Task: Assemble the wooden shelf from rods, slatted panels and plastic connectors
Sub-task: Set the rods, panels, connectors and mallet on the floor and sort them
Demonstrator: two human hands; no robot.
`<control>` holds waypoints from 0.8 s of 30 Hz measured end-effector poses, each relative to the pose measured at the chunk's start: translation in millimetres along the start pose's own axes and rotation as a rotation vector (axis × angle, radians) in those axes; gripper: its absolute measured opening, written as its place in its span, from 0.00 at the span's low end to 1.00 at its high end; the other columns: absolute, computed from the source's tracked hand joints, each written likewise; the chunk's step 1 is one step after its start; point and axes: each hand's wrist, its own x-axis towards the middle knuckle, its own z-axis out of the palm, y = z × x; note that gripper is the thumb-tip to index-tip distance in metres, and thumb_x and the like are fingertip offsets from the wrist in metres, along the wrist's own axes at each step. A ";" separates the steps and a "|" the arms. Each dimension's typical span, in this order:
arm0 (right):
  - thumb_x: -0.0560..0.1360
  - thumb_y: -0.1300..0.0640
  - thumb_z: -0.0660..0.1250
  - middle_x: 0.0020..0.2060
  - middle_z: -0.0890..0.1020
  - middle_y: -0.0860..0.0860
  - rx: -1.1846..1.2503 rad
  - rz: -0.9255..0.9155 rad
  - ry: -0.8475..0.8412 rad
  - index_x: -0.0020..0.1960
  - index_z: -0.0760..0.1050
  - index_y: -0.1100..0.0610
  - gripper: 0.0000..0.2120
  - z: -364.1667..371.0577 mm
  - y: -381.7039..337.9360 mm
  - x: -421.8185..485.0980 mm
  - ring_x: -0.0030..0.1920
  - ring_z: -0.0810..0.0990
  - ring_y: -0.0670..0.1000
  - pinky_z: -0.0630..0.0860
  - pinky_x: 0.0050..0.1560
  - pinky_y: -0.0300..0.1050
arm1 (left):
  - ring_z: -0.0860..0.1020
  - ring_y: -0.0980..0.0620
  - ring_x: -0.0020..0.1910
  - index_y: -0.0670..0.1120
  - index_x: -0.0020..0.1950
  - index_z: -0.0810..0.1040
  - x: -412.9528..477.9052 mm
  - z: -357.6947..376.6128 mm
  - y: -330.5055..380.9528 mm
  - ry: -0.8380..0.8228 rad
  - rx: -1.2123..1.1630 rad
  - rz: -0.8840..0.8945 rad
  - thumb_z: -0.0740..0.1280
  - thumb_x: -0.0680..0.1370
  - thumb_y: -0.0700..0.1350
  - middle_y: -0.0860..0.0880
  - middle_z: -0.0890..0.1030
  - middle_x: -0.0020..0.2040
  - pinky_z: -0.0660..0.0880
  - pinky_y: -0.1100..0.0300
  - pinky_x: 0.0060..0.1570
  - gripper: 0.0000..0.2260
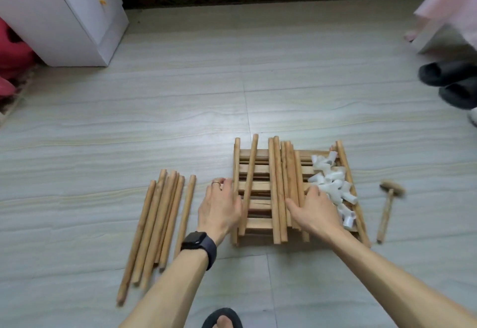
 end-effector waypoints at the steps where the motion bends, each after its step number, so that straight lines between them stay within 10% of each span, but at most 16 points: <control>1: 0.76 0.32 0.62 0.62 0.79 0.56 -0.039 0.024 -0.023 0.72 0.65 0.59 0.36 2.4 5.6 3.2 0.60 0.80 0.57 0.81 0.53 0.53 | 0.72 0.47 0.65 0.50 0.71 0.68 4.3 5.6 15.3 -0.023 0.029 0.031 0.62 0.82 0.51 0.47 0.73 0.65 0.75 0.54 0.55 0.18; 10: 0.75 0.30 0.60 0.54 0.82 0.54 -0.157 -0.017 -0.073 0.68 0.64 0.57 0.35 21.4 9.2 13.4 0.54 0.82 0.58 0.80 0.49 0.53 | 0.74 0.43 0.63 0.46 0.74 0.63 14.3 38.6 60.4 -0.171 0.098 -0.084 0.64 0.80 0.42 0.45 0.74 0.65 0.76 0.49 0.51 0.22; 18: 0.75 0.31 0.59 0.53 0.82 0.55 -0.098 -0.050 -0.103 0.61 0.68 0.56 0.30 18.8 13.2 14.6 0.54 0.81 0.60 0.79 0.53 0.56 | 0.80 0.42 0.59 0.49 0.76 0.61 18.1 53.1 71.6 -0.270 -0.179 -0.170 0.64 0.79 0.60 0.46 0.81 0.61 0.78 0.47 0.56 0.30; 24: 0.76 0.35 0.62 0.57 0.81 0.57 -0.193 -0.006 -0.083 0.67 0.66 0.58 0.31 17.9 1.9 14.4 0.56 0.80 0.60 0.74 0.47 0.51 | 0.81 0.45 0.53 0.48 0.73 0.62 34.2 55.1 75.7 -0.329 -0.299 -0.289 0.73 0.72 0.54 0.48 0.82 0.56 0.78 0.48 0.55 0.34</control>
